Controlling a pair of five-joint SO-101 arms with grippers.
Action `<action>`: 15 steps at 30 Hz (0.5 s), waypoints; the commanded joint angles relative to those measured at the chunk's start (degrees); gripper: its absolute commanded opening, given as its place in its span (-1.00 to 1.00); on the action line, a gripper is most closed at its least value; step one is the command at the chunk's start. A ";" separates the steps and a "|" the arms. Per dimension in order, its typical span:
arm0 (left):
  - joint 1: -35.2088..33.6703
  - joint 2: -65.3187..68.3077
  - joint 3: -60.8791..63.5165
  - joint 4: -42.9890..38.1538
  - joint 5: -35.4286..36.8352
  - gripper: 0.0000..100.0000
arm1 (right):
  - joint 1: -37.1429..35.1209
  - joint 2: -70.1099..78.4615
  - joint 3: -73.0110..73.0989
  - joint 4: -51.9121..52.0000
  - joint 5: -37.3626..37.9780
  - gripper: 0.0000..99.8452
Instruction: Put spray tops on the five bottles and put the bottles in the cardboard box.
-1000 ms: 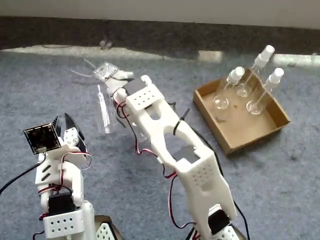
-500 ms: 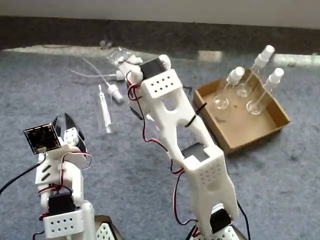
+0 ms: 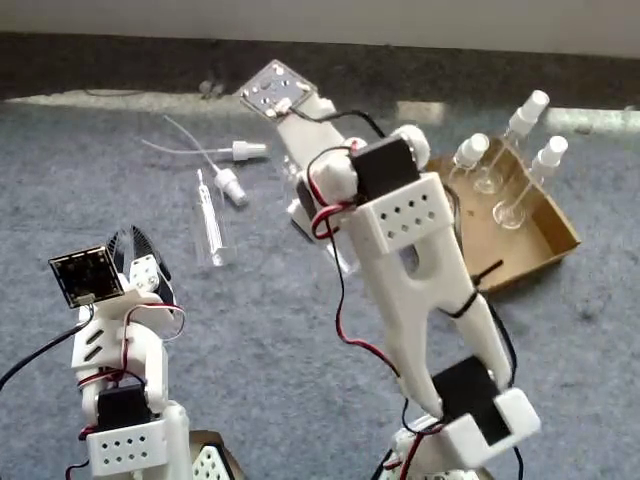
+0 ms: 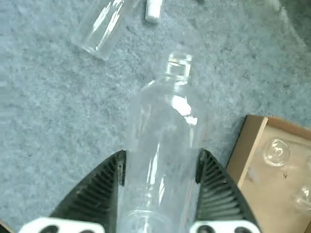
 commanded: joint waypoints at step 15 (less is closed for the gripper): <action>1.27 -0.75 0.04 -0.97 -0.53 -0.99 | 10.24 -27.21 58.42 -36.62 0.62 -0.87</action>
